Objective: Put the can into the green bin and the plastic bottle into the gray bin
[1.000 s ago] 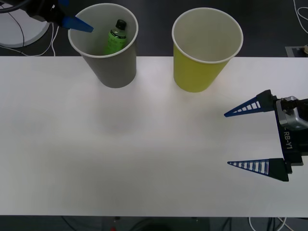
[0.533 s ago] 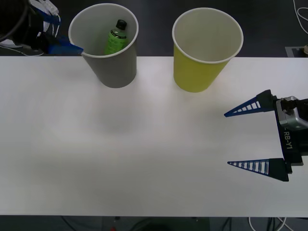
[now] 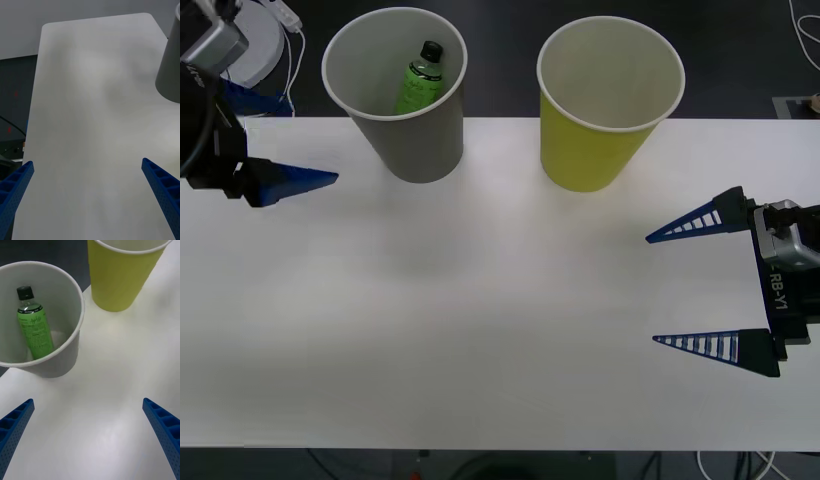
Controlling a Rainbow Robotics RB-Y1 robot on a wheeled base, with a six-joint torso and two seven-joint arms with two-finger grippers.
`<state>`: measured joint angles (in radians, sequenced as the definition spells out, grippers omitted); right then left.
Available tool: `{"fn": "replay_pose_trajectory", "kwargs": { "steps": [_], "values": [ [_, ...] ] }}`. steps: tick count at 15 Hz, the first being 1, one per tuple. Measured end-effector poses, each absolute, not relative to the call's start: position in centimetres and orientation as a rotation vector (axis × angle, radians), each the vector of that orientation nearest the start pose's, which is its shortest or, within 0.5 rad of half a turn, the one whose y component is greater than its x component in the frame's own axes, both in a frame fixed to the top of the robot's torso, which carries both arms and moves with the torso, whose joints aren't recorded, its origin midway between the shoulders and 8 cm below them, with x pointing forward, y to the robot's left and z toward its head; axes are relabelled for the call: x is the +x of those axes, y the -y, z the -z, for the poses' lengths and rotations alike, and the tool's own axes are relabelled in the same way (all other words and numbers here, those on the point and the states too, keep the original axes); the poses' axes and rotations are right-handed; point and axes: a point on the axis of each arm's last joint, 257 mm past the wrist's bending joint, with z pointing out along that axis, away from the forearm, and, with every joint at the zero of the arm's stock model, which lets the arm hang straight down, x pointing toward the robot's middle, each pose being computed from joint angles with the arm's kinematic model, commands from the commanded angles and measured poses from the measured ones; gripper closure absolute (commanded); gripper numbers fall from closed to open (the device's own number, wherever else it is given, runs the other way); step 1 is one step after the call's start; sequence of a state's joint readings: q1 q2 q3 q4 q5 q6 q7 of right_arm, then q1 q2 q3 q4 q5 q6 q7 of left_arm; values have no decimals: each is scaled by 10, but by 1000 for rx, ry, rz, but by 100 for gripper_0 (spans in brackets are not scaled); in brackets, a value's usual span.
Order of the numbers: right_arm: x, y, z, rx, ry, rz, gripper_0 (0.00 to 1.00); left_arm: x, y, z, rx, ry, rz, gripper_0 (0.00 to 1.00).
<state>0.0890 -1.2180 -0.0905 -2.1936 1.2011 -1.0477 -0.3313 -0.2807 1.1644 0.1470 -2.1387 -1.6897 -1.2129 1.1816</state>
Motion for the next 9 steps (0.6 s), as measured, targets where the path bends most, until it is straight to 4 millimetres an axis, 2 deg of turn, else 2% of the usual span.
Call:
{"fn": "replay_pose_trajectory", "kwargs": {
  "steps": [3, 6, 9],
  "values": [
    [318, 179, 119, -1632, -1499, -456, 0, 419, -233, 57, 1113, -1907, 166, 0],
    [318, 179, 119, -1632, -1499, -456, 0, 413, -232, 71, 1088, -1872, 150, 0],
    [318, 179, 119, -1632, -1499, -456, 0, 404, -228, 79, 1120, -1844, 114, 0]
  ]
}}
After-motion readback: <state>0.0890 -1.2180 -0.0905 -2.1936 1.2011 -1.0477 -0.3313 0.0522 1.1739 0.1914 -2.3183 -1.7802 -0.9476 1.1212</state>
